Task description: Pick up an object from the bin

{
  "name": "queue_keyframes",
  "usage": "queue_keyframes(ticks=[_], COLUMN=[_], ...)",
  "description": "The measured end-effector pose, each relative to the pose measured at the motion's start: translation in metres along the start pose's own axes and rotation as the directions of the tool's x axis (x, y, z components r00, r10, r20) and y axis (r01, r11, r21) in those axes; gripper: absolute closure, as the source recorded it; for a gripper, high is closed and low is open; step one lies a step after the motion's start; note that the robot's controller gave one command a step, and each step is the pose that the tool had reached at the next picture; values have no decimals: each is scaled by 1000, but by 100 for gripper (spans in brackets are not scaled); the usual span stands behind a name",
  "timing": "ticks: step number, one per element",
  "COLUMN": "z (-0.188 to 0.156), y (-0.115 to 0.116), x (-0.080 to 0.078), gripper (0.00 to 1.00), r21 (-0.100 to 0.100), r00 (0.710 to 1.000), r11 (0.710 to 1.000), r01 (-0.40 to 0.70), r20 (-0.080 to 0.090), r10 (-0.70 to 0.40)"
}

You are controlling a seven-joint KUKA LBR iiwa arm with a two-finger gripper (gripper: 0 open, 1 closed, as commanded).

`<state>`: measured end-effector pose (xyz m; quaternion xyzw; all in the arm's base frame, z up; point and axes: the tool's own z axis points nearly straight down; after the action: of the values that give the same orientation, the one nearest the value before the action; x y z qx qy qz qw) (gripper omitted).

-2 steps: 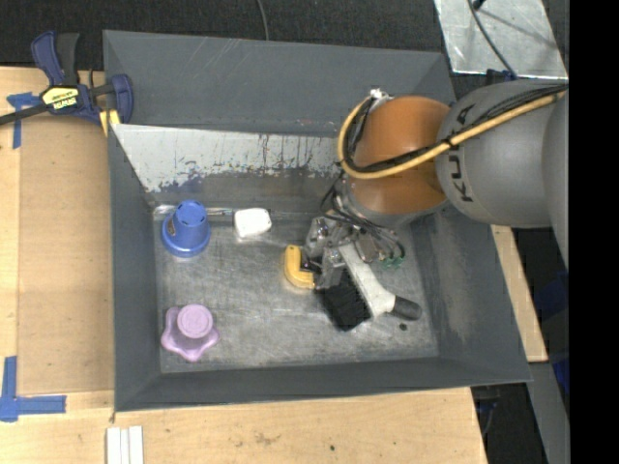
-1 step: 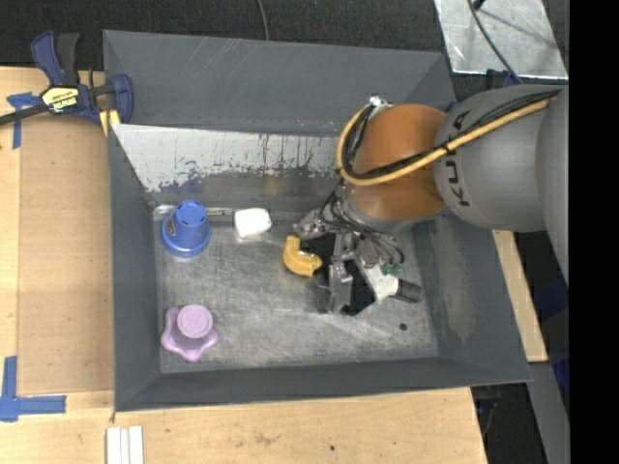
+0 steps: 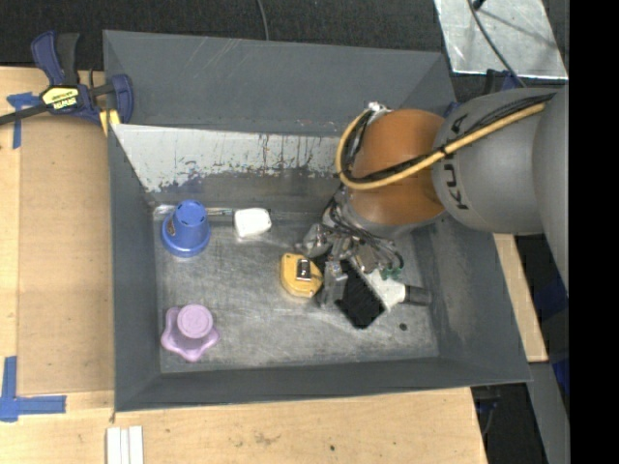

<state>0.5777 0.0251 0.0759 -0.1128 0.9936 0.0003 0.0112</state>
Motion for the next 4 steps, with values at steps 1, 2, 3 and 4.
queue_keyframes(ticks=[1,2,3,4], z=[0,-129,-129,-53], y=[0,-2,-2,28], x=[0,2,2,27], gripper=[100,100,100,0], r21=[0,-1,-1,-5], r00=[1000,1000,1000,995], r11=[1000,1000,1000,996], r01=[0,-10,-10,94], r20=[0,-18,-19,-23], r10=[0,10,10,-94])
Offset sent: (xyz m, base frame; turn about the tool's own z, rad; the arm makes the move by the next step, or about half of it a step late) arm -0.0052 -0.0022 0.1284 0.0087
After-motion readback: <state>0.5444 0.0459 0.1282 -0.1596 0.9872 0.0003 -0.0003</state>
